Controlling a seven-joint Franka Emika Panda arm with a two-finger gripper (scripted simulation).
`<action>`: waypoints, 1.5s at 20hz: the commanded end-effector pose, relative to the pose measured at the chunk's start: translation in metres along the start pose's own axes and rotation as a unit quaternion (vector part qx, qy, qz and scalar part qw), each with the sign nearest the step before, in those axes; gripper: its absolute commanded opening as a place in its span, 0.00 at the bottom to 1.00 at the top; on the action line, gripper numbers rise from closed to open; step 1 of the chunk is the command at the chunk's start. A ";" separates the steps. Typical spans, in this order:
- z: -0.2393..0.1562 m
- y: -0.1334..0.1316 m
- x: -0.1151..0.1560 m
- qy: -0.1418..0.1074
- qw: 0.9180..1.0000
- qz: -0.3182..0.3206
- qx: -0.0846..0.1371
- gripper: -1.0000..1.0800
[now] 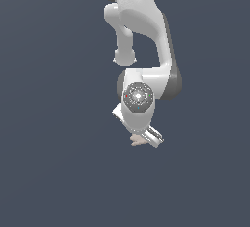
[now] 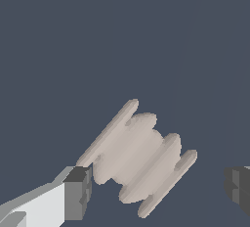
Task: Pick up the object and move it to a goal position.
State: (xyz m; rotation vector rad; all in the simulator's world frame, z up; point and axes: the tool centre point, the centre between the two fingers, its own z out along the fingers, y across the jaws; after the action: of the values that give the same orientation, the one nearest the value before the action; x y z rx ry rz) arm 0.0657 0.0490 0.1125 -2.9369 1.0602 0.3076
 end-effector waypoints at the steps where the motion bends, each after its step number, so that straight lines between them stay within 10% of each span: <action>1: 0.004 -0.007 0.001 -0.009 0.999 0.033 -0.002 1.00; 12: 0.024 -0.036 -0.002 -0.046 0.985 0.167 -0.019 1.00; 30: 0.055 -0.070 -0.020 -0.087 0.937 0.334 -0.059 1.00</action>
State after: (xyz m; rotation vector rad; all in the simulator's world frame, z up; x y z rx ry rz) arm 0.0855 0.1170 0.0592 -2.4799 2.0047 0.6249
